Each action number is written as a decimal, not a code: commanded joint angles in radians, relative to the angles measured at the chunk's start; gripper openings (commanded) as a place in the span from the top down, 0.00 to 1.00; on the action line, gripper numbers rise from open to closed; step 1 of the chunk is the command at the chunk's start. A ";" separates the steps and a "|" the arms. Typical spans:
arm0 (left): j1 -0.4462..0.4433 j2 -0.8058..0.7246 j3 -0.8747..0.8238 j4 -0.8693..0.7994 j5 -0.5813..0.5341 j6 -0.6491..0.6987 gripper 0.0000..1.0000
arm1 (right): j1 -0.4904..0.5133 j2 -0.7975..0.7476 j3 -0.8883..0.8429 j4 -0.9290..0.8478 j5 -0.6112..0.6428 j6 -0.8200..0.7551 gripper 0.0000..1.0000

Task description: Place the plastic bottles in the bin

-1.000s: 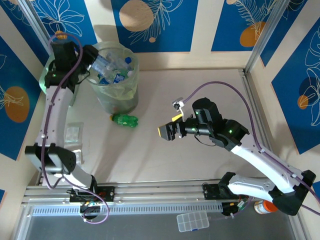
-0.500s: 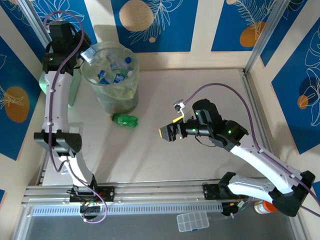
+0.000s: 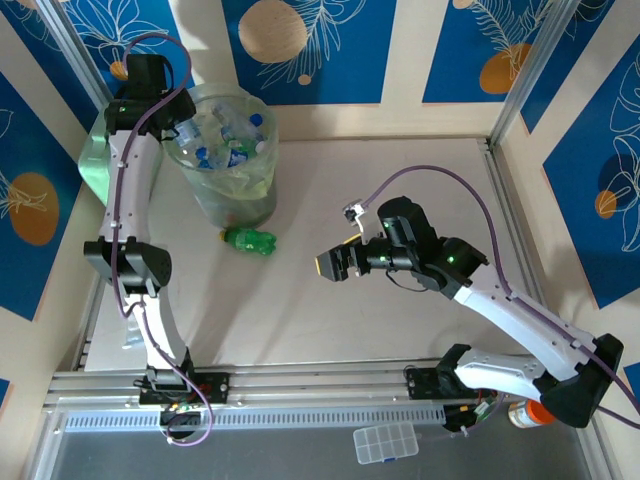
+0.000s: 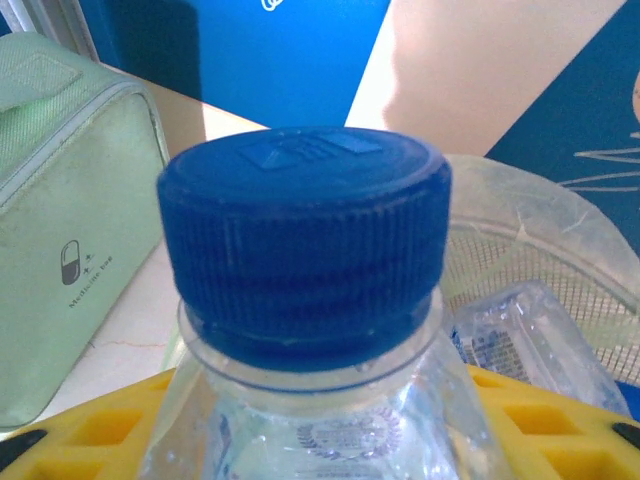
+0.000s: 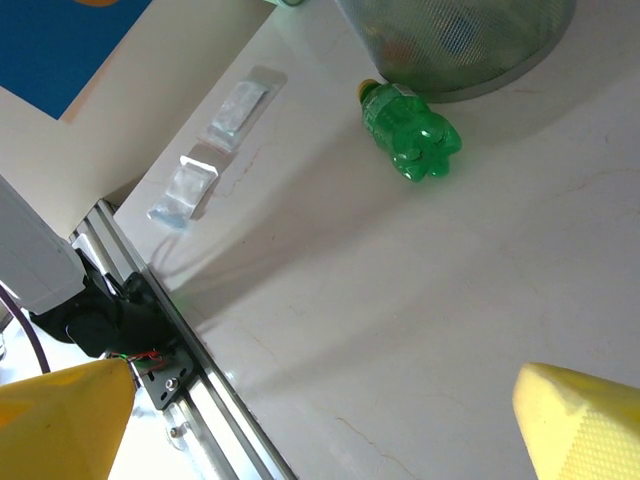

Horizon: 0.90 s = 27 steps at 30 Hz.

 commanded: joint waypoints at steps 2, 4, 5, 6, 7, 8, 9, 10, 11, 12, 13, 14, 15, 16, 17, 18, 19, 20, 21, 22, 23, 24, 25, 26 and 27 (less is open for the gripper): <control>-0.020 0.026 0.030 -0.018 0.094 0.103 0.58 | -0.003 0.015 0.019 0.016 -0.020 0.016 0.02; -0.035 0.036 0.030 -0.014 0.101 0.130 0.51 | -0.003 0.020 0.019 0.020 -0.022 0.018 0.02; -0.044 0.042 0.032 -0.012 0.083 0.146 0.46 | -0.002 0.021 0.019 0.021 -0.024 0.019 0.02; -0.051 0.049 0.033 -0.010 0.073 0.155 0.41 | -0.001 0.024 0.018 0.021 -0.024 0.021 0.02; -0.055 0.056 0.035 -0.009 0.076 0.162 0.36 | -0.002 0.025 0.018 0.021 -0.024 0.020 0.02; -0.057 0.064 0.036 -0.008 0.081 0.167 0.30 | -0.001 0.025 0.017 0.021 -0.024 0.020 0.02; -0.059 0.070 0.039 -0.008 0.085 0.168 0.19 | 0.000 0.024 0.017 0.020 -0.023 0.021 0.03; -0.061 0.073 0.039 -0.008 0.089 0.163 0.09 | 0.000 0.023 0.016 0.019 -0.022 0.020 0.02; -0.063 0.074 0.039 -0.010 0.098 0.163 0.03 | -0.001 0.022 0.015 0.018 -0.021 0.020 0.03; -0.066 0.073 0.038 -0.009 0.098 0.165 0.01 | -0.001 0.020 0.013 0.017 -0.019 0.020 0.03; -0.070 0.071 0.038 -0.007 0.093 0.166 0.01 | -0.001 0.019 0.009 0.019 -0.017 0.022 0.03; -0.073 0.068 0.039 -0.002 0.092 0.169 0.01 | -0.001 0.016 0.005 0.020 -0.015 0.022 0.03; -0.073 0.065 0.039 0.004 0.094 0.169 0.01 | -0.001 0.018 0.003 0.021 -0.015 0.022 0.03; -0.073 0.060 0.039 0.009 0.089 0.168 0.01 | -0.001 0.019 0.001 0.022 -0.015 0.023 0.03; -0.074 0.054 0.038 0.016 0.082 0.165 0.00 | -0.002 0.020 -0.001 0.024 -0.015 0.023 0.02; -0.074 0.048 0.038 0.023 0.082 0.165 0.01 | -0.001 0.020 -0.004 0.027 -0.015 0.025 0.02; -0.074 0.044 0.038 0.028 0.083 0.167 0.02 | -0.001 0.021 -0.004 0.028 -0.015 0.026 0.03; -0.074 0.039 0.038 0.033 0.082 0.168 0.06 | -0.001 0.022 -0.006 0.031 -0.015 0.026 0.03; -0.074 0.036 0.036 0.036 0.078 0.164 0.09 | -0.002 0.023 -0.006 0.032 -0.016 0.027 0.02; -0.074 0.037 0.033 0.038 0.078 0.158 0.12 | -0.001 0.024 -0.006 0.034 -0.016 0.028 0.02; -0.074 0.036 0.031 0.042 0.089 0.154 0.16 | -0.001 0.024 -0.006 0.034 -0.016 0.027 0.03; -0.074 0.037 0.026 0.044 0.102 0.150 0.21 | -0.001 0.025 -0.006 0.034 -0.015 0.028 0.03; -0.074 0.039 0.021 0.045 0.109 0.143 0.27 | -0.001 0.026 -0.006 0.034 -0.015 0.027 0.03; -0.074 0.042 0.010 0.048 0.114 0.137 0.34 | -0.001 0.026 -0.006 0.032 -0.014 0.025 0.02; -0.073 0.044 -0.003 0.052 0.117 0.126 0.41 | -0.001 0.025 -0.005 0.030 -0.012 0.025 0.03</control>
